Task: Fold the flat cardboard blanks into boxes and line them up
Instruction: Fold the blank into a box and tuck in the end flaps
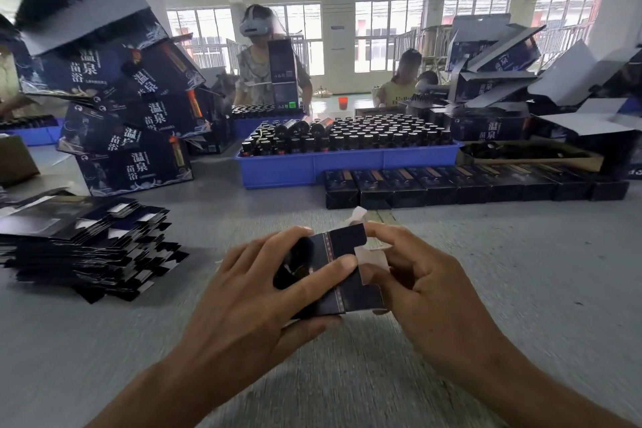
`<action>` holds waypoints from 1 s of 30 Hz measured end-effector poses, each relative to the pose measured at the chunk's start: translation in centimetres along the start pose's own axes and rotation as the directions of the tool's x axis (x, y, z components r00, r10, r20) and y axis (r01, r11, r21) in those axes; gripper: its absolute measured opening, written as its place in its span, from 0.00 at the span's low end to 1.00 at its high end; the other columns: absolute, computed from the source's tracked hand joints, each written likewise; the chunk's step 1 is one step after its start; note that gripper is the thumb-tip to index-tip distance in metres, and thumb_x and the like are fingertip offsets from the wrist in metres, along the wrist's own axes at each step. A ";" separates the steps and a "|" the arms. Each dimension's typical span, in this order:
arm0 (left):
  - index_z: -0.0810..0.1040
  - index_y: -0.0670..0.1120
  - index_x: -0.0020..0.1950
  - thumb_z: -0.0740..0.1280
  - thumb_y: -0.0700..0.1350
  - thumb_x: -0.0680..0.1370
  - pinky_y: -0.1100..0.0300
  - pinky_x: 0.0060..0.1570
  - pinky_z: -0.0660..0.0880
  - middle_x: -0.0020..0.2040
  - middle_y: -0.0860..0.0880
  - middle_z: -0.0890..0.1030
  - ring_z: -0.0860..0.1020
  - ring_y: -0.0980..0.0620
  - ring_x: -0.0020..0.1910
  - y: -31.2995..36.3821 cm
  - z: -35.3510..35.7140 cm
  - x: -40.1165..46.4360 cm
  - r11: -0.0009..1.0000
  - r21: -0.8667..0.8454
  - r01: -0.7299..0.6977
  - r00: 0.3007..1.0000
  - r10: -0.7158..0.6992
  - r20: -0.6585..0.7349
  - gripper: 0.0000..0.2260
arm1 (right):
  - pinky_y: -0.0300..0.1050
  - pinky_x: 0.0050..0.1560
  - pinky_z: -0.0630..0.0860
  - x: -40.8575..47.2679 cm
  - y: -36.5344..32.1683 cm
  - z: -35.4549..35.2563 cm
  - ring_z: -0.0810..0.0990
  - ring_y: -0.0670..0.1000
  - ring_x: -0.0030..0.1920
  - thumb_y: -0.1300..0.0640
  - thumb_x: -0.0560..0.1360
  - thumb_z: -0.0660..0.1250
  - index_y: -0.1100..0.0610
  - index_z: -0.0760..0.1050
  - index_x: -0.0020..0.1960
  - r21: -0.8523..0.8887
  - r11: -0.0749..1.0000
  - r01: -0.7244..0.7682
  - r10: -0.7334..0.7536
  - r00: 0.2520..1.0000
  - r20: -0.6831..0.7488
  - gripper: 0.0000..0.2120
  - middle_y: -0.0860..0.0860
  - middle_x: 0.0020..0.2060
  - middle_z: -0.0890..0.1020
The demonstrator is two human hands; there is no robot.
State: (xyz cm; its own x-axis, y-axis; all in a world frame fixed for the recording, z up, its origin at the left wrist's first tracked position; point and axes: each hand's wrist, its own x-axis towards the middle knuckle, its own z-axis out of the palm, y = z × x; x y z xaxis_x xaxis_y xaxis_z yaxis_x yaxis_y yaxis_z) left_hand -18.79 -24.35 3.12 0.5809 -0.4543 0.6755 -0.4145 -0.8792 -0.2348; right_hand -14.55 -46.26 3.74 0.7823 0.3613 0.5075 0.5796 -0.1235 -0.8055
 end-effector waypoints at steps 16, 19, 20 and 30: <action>0.72 0.53 0.66 0.66 0.54 0.74 0.48 0.63 0.73 0.72 0.44 0.69 0.70 0.43 0.69 0.7 0.2 -0.2 0.995 -0.088 0.044 0.997 -0.049 -0.058 0.21 | 0.29 0.43 0.78 -0.5 0.2 0.2 0.85 0.38 0.46 0.52 0.78 0.69 0.27 0.65 0.62 -0.093 0.995 0.026 -0.031 0.998 -0.057 0.24 0.38 0.49 0.86; 0.73 0.52 0.65 0.66 0.53 0.74 0.48 0.58 0.77 0.73 0.43 0.70 0.72 0.43 0.69 0.6 0.2 -0.3 0.993 -0.108 0.054 0.998 -0.058 -0.035 0.20 | 0.31 0.47 0.80 -0.6 0.3 0.2 0.84 0.38 0.49 0.49 0.77 0.68 0.23 0.63 0.64 -0.138 0.990 0.038 -0.045 0.998 -0.053 0.26 0.42 0.53 0.86; 0.73 0.52 0.64 0.66 0.53 0.74 0.49 0.58 0.77 0.73 0.43 0.70 0.72 0.43 0.69 0.6 0.1 -0.3 0.992 -0.115 0.059 0.998 -0.063 -0.030 0.19 | 0.31 0.48 0.80 -0.6 0.4 0.1 0.84 0.38 0.49 0.49 0.77 0.68 0.23 0.62 0.65 -0.150 0.988 0.045 -0.053 0.997 -0.048 0.27 0.42 0.53 0.86; 0.73 0.52 0.63 0.76 0.46 0.68 0.58 0.55 0.73 0.72 0.43 0.71 0.74 0.45 0.65 0.8 -0.1 -0.3 0.989 -0.131 0.075 0.997 -0.075 0.001 0.25 | 0.31 0.44 0.80 -0.7 0.2 0.3 0.83 0.37 0.46 0.49 0.78 0.65 0.34 0.71 0.65 -0.291 0.948 0.125 -0.133 0.991 -0.008 0.18 0.30 0.47 0.81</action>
State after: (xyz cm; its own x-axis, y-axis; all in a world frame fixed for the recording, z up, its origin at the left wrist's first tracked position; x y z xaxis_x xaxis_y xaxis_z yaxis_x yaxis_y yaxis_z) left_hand -19.39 -24.94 2.84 0.6111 -0.3871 0.6904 -0.4580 -0.8844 -0.0905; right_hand -15.04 -46.30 3.15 0.7000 0.3672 0.6125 0.7139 -0.3411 -0.6115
